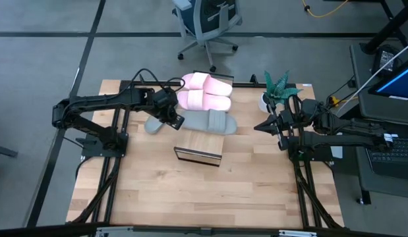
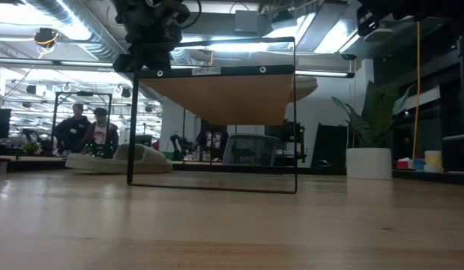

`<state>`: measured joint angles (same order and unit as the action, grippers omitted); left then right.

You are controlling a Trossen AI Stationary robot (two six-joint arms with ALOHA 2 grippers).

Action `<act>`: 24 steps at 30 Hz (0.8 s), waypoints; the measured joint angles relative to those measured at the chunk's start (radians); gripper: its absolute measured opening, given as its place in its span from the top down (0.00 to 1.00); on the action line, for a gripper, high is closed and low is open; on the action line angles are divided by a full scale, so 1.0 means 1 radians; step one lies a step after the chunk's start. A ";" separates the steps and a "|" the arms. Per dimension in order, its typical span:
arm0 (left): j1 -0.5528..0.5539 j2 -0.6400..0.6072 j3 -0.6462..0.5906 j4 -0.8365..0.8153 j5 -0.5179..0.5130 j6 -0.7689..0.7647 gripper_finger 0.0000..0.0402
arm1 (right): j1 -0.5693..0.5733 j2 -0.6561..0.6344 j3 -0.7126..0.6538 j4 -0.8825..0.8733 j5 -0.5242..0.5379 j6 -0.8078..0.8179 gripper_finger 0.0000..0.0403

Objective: Pick and place slides into the shelf
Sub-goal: Put the left gray slipper on the shelf, then put the gray slipper on the shelf

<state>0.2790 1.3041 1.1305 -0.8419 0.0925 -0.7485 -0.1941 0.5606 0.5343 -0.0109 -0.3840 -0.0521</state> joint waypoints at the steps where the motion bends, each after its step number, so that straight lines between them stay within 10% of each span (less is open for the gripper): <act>1: 0.000 0.000 0.000 0.000 0.001 -0.001 1.00 | 0.000 0.000 0.000 0.000 0.000 0.000 0.99; 24: 0.011 -0.083 0.000 -0.181 0.028 -0.062 1.00 | 0.000 0.000 0.000 -0.002 -0.001 -0.005 0.99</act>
<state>0.2897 1.2209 1.1305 -1.0225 0.1208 -0.8104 -0.1944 0.5602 0.5343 -0.0124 -0.3851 -0.0566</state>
